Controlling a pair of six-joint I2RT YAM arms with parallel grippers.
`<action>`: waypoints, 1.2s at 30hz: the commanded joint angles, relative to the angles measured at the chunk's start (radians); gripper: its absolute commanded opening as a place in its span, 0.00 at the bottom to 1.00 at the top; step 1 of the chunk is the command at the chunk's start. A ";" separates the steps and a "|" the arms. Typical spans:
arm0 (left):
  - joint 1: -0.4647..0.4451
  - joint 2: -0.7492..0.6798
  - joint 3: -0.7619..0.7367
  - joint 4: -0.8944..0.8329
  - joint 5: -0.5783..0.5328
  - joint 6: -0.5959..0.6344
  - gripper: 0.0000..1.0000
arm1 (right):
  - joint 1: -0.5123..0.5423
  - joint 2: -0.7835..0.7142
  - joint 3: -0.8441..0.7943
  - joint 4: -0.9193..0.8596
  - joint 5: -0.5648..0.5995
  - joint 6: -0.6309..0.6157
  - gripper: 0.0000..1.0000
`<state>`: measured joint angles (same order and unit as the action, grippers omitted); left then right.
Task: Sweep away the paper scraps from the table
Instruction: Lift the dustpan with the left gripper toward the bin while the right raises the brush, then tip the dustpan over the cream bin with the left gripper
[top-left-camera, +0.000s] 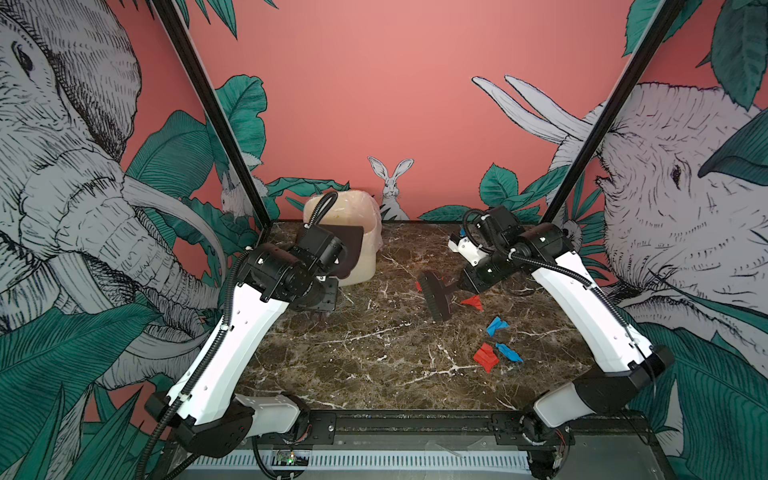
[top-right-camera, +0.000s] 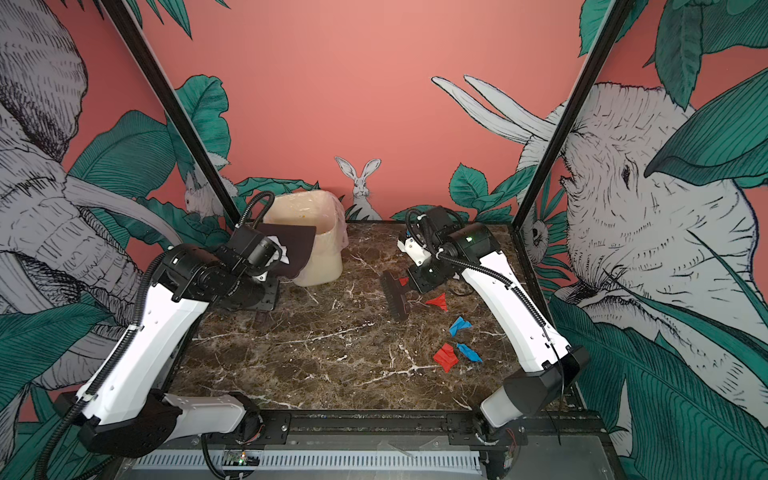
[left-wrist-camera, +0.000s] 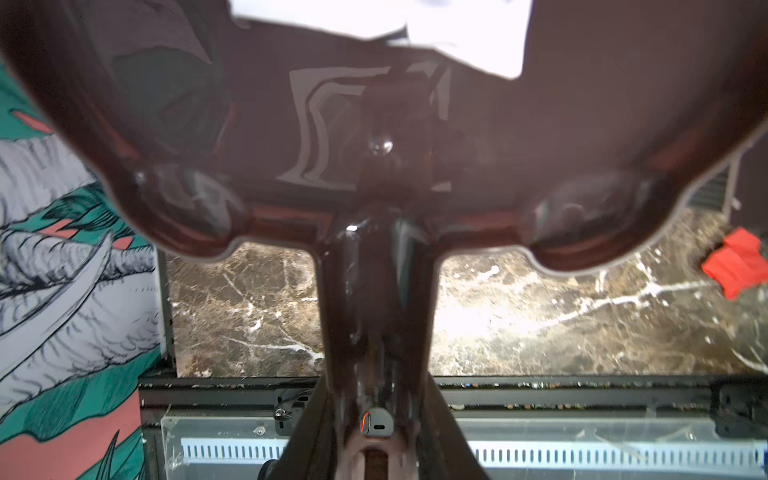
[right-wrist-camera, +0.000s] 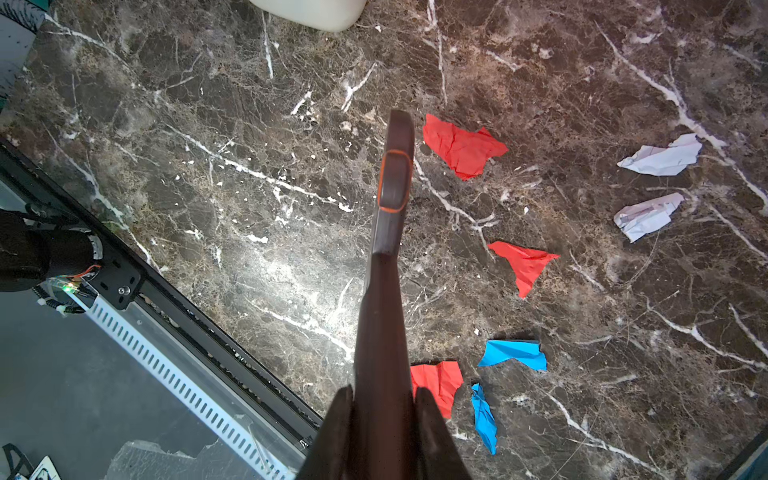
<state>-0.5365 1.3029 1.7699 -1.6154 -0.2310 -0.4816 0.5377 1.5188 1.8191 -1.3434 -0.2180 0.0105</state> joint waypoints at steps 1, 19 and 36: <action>0.081 0.004 0.062 -0.187 -0.037 0.032 0.00 | -0.011 -0.038 -0.016 0.008 -0.026 -0.020 0.00; 0.254 0.277 0.305 -0.188 -0.094 0.261 0.00 | -0.035 -0.093 -0.144 0.076 -0.086 -0.037 0.00; 0.270 0.368 0.427 -0.187 -0.372 0.387 0.00 | -0.043 -0.083 -0.172 0.079 -0.113 -0.064 0.00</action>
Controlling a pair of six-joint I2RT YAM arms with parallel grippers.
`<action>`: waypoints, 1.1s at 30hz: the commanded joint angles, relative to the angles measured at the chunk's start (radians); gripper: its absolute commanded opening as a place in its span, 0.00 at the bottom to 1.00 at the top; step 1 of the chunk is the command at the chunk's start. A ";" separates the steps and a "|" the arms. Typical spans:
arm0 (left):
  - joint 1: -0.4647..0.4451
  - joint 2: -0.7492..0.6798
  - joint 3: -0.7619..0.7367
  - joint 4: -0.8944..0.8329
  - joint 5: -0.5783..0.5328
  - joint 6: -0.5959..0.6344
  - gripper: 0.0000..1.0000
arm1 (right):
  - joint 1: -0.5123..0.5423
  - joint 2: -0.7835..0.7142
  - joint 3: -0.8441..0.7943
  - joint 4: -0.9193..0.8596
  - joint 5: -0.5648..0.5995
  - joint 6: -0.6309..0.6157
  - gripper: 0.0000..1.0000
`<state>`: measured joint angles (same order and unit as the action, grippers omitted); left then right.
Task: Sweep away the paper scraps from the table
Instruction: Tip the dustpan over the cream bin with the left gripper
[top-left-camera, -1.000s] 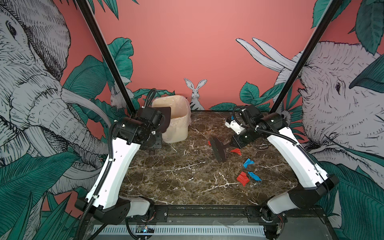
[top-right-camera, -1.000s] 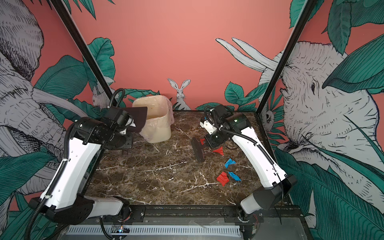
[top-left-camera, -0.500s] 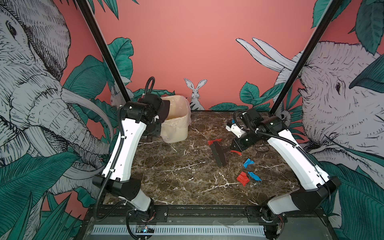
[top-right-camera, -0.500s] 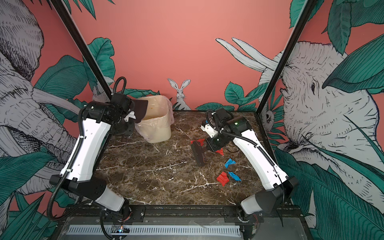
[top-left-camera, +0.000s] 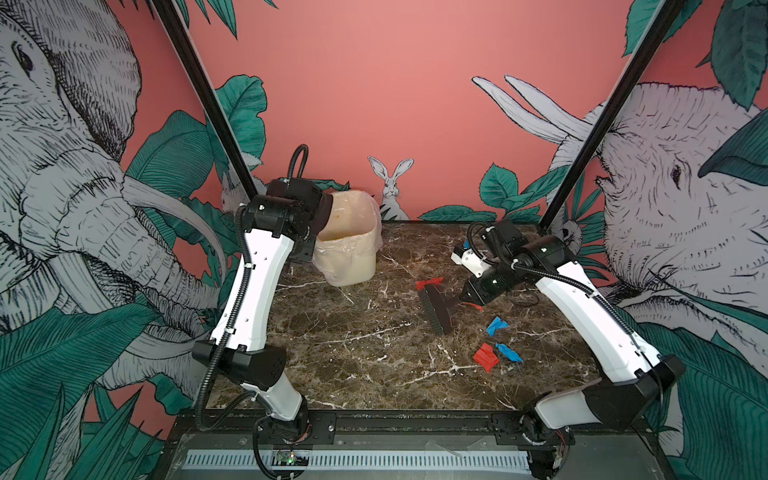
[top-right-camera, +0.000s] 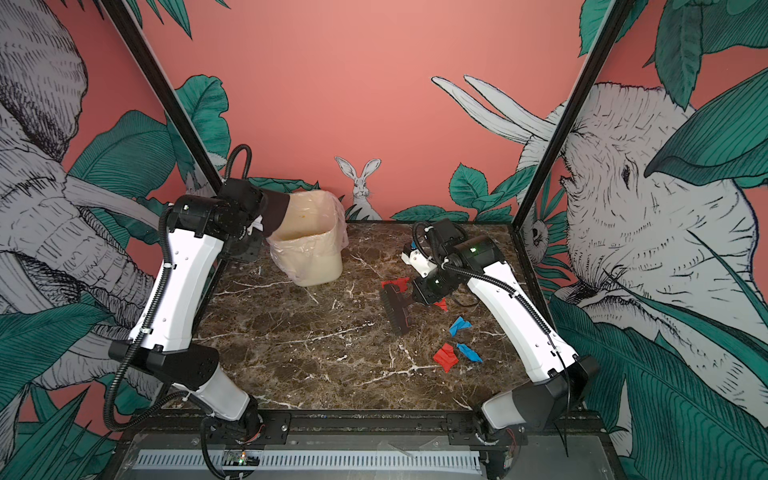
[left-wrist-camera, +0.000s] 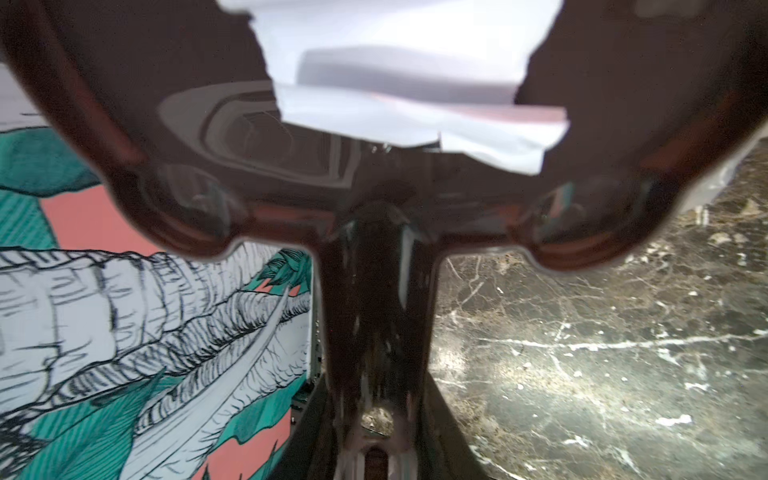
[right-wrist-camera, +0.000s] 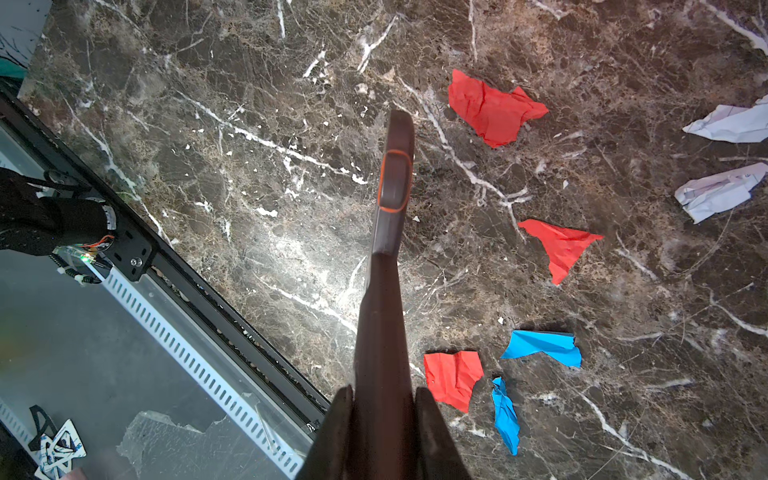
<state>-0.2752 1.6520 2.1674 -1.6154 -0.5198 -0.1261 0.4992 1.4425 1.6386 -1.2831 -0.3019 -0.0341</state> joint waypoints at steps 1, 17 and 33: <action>0.010 0.030 0.033 -0.187 -0.091 0.035 0.00 | -0.005 -0.006 0.010 0.018 -0.031 -0.021 0.00; -0.011 0.141 0.114 -0.187 -0.224 0.105 0.00 | -0.005 0.002 0.003 -0.010 -0.045 -0.035 0.00; -0.113 0.227 0.123 -0.186 -0.411 0.170 0.00 | -0.005 0.003 0.002 -0.019 -0.051 -0.041 0.00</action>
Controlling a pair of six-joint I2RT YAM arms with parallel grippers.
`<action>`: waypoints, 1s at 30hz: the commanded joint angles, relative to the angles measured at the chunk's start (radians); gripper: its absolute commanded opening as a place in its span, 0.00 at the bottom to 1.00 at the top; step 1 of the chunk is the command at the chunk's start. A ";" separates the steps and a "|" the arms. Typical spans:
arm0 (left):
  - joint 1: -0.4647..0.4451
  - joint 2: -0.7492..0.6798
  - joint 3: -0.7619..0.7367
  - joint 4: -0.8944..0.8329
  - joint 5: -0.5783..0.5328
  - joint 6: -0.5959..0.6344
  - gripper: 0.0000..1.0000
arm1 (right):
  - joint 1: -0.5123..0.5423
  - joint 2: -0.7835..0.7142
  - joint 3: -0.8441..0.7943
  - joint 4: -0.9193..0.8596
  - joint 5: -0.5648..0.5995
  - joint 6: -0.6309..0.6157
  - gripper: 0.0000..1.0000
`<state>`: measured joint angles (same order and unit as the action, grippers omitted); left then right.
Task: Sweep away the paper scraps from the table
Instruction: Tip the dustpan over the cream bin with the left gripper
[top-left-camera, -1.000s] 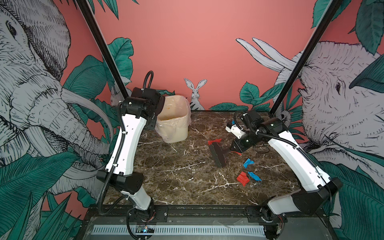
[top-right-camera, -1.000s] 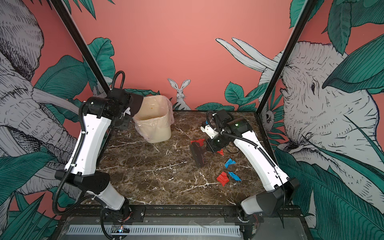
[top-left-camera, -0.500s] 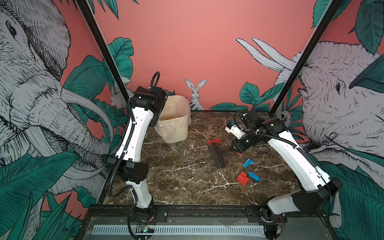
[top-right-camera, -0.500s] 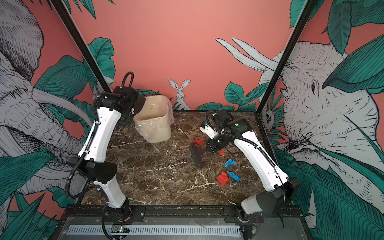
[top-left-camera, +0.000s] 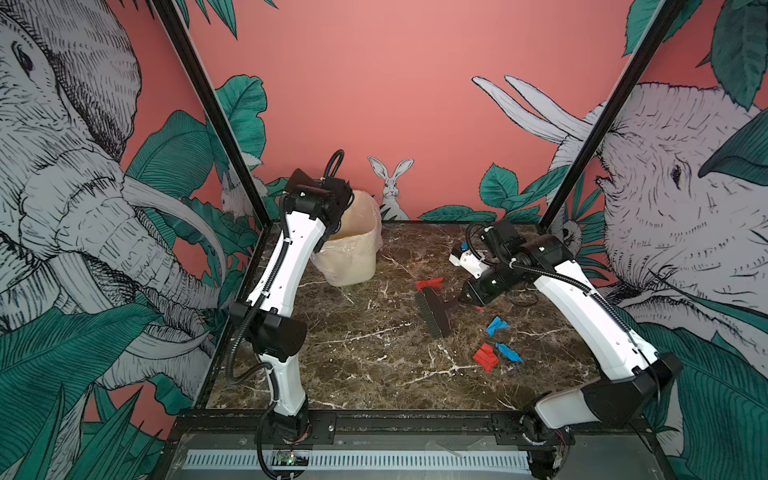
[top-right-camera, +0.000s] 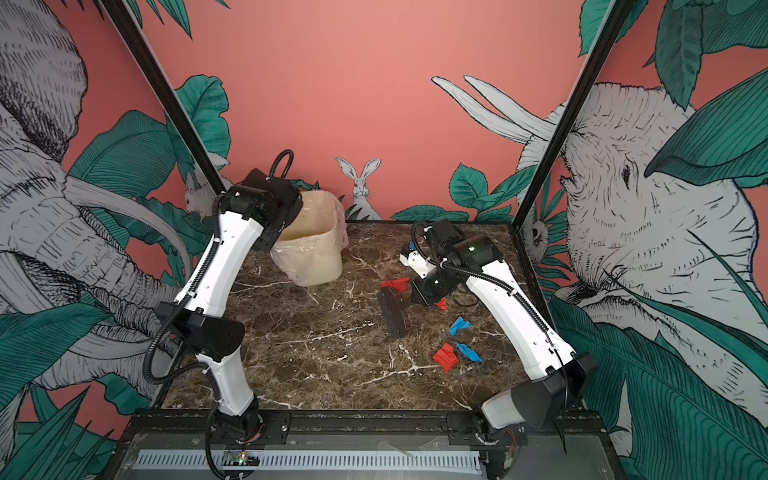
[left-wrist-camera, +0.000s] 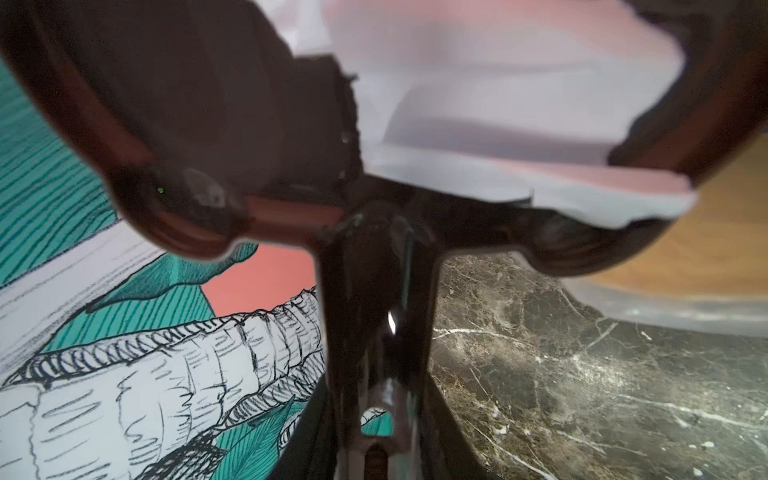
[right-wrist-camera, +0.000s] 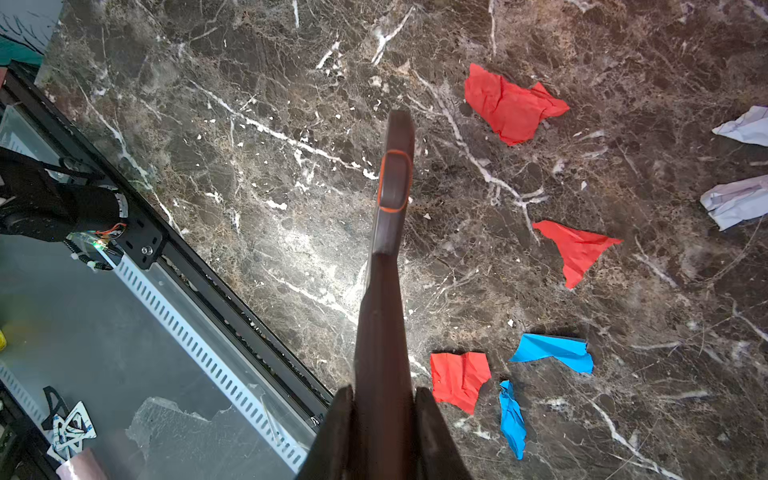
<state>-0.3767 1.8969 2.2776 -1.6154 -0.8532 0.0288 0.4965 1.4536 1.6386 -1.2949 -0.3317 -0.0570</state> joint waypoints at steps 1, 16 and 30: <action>-0.018 -0.016 0.006 -0.186 -0.101 0.020 0.00 | -0.003 -0.009 0.001 -0.006 -0.021 -0.018 0.00; -0.070 -0.027 -0.088 -0.129 -0.266 0.140 0.00 | -0.003 -0.015 -0.016 0.005 -0.027 -0.020 0.00; -0.125 -0.062 -0.168 0.066 -0.409 0.396 0.00 | -0.003 -0.019 -0.028 0.012 -0.022 -0.017 0.00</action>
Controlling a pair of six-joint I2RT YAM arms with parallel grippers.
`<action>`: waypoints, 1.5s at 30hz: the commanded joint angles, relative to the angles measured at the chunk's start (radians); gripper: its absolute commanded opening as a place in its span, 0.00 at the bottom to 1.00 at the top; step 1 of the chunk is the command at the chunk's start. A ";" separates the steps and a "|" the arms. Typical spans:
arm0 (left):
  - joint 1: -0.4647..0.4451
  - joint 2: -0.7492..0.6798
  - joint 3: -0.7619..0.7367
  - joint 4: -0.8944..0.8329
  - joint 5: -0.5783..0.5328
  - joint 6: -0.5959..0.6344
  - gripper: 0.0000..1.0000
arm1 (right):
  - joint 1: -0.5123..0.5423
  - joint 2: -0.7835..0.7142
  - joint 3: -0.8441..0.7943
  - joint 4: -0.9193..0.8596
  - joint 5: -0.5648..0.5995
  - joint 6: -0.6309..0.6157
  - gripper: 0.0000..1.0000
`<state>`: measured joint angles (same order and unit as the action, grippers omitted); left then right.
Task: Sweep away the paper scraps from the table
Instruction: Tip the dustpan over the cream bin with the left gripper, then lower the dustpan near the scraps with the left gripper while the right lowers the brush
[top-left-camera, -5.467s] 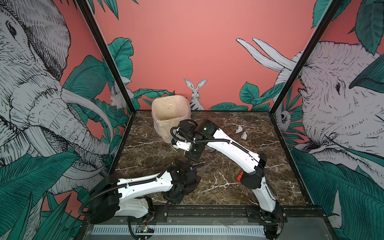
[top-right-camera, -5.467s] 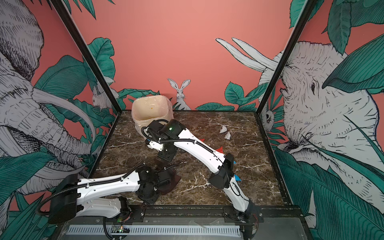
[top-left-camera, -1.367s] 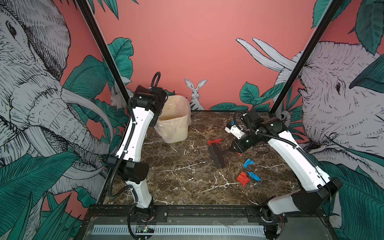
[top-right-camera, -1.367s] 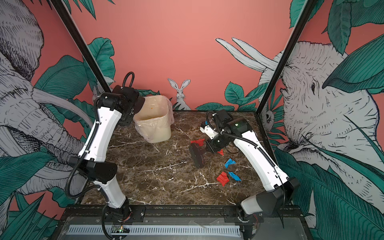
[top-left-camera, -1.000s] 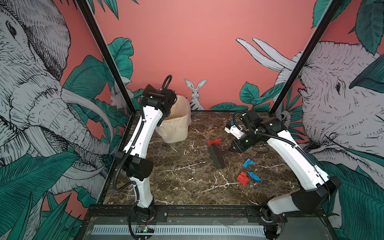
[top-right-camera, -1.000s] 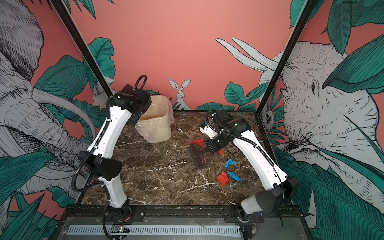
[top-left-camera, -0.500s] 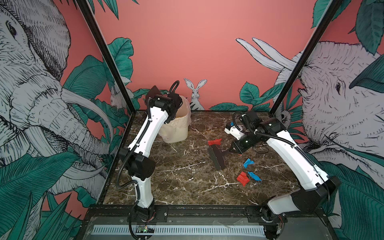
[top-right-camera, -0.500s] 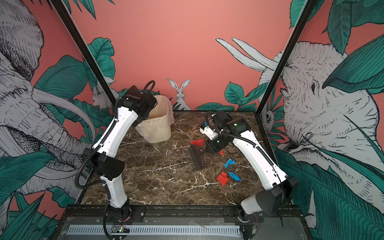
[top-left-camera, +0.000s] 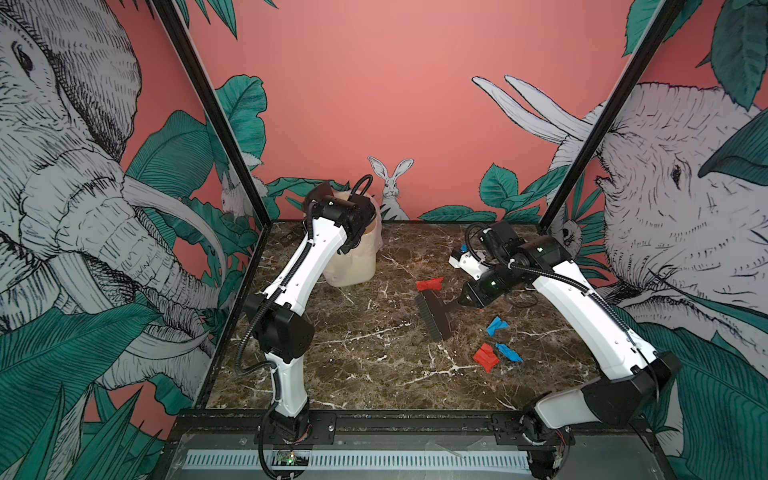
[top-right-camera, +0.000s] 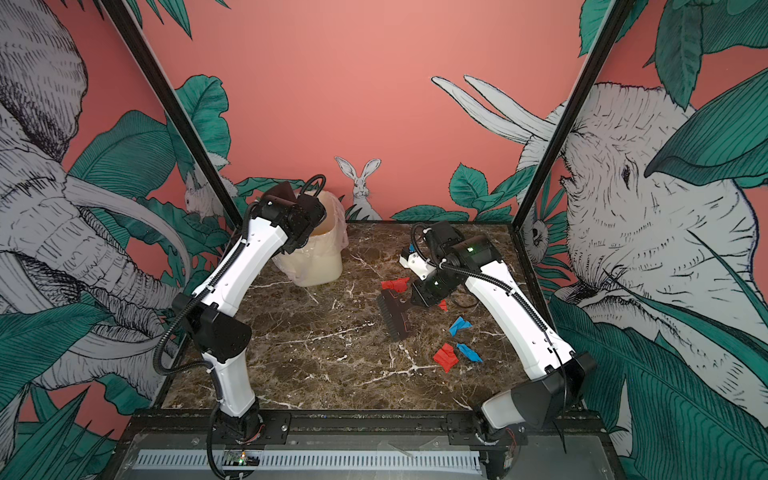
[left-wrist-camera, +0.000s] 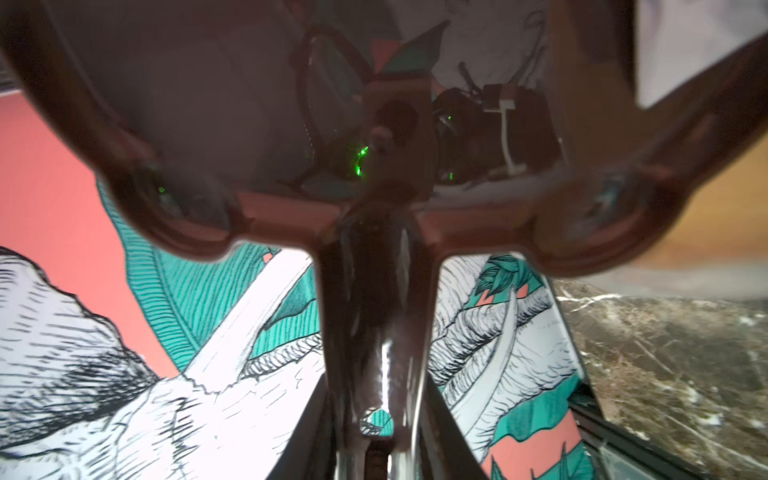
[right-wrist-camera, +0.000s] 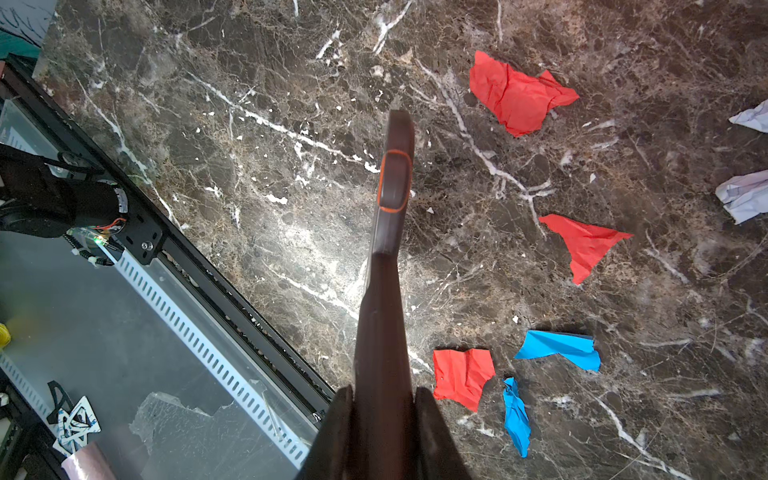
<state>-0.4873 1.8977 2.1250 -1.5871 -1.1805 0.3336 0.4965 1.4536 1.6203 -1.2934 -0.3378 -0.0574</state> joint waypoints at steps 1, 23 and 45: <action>-0.018 -0.066 -0.016 0.066 -0.095 0.123 0.00 | -0.003 -0.019 -0.010 0.010 -0.017 -0.017 0.00; -0.052 -0.210 -0.175 0.557 -0.185 0.495 0.00 | -0.002 -0.019 0.013 0.001 0.019 -0.003 0.00; -0.378 -0.146 0.137 -0.058 0.126 -0.302 0.00 | -0.056 -0.062 0.103 -0.170 0.322 0.041 0.00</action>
<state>-0.8322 1.7435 2.2940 -1.5375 -1.1381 0.2214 0.4492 1.4311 1.6978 -1.4017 -0.0921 -0.0364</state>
